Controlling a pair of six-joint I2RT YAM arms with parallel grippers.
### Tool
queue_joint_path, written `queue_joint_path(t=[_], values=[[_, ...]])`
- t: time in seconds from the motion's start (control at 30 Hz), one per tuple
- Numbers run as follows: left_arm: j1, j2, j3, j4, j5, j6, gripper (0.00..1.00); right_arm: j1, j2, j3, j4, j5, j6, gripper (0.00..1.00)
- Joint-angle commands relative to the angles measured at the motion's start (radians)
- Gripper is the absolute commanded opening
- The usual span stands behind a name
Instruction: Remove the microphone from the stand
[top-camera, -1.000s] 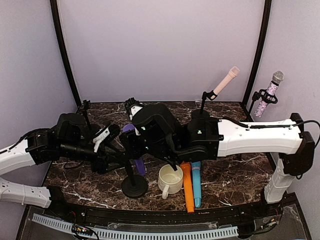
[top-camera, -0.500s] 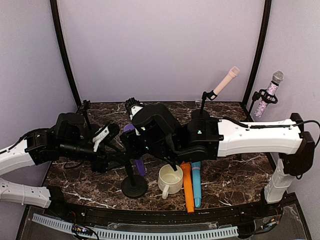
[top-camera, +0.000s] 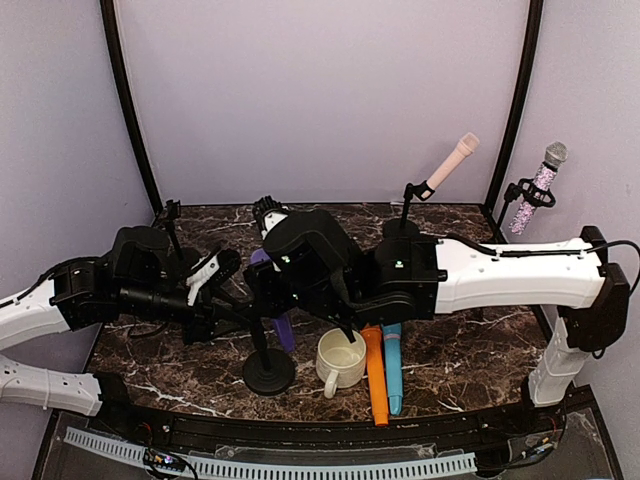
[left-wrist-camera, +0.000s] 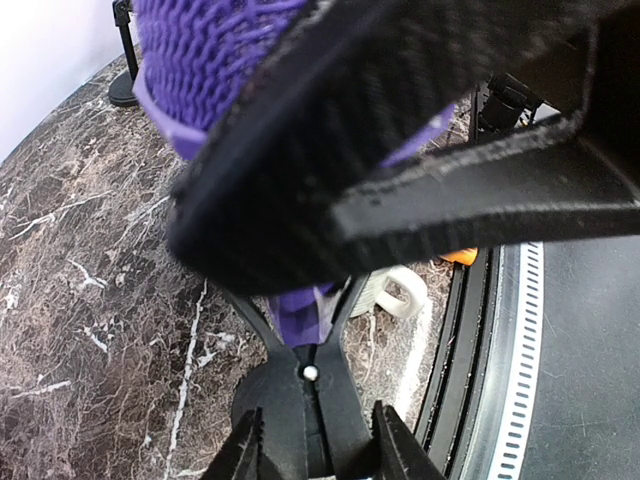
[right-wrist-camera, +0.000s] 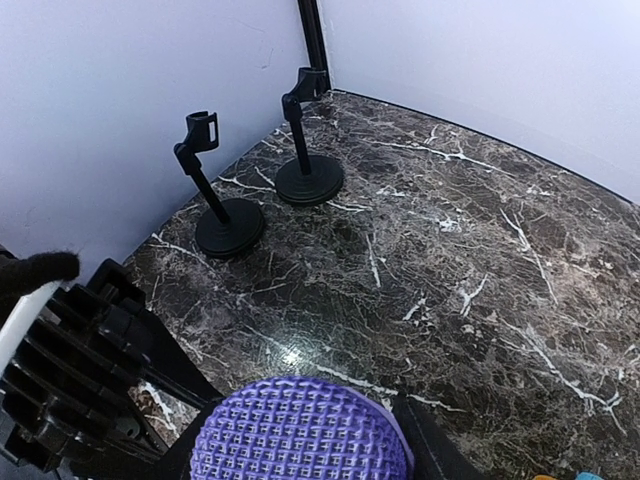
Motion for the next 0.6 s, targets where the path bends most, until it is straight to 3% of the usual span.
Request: queue_joint_path(t=[0.0, 0.2, 0.4, 0.57], values=[[-0.001, -0.003, -0.011, 0.003, -0.024, 0.02, 0.09, -0.003, -0.042, 0.043, -0.035, 0.091, 0.01, 0.25], [-0.001, -0.004, -0.008, -0.003, -0.17, -0.02, 0.05, -0.046, -0.131, 0.078, -0.161, 0.158, 0.039, 0.22], [0.023, 0.013, 0.017, -0.04, -0.442, -0.028, 0.0, -0.127, -0.289, -0.008, -0.286, 0.12, 0.103, 0.22], [0.223, 0.031, 0.026, -0.029, -0.448, -0.012, 0.0, -0.278, -0.426, -0.155, -0.399, -0.063, 0.181, 0.22]])
